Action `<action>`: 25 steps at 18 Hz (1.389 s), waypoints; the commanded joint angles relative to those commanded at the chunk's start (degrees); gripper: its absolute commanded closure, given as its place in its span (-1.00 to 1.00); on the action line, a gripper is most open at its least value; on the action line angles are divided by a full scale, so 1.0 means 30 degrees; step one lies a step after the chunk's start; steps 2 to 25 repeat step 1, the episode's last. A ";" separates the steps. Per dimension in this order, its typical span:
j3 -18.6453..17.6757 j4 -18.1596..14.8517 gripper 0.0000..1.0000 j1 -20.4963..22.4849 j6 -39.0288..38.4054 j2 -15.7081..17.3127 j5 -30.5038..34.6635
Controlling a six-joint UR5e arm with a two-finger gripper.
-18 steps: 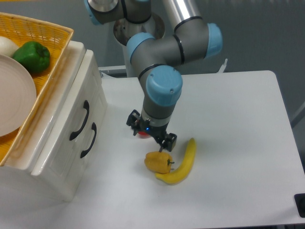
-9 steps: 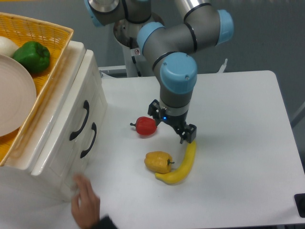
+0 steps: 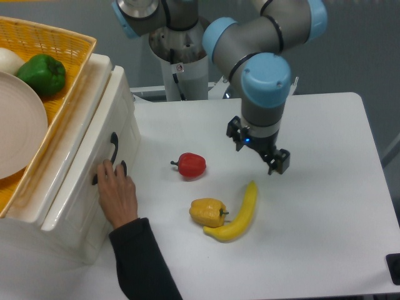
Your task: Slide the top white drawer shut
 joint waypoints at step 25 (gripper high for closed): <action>0.0000 0.0000 -1.00 0.0088 0.0468 0.0000 0.0000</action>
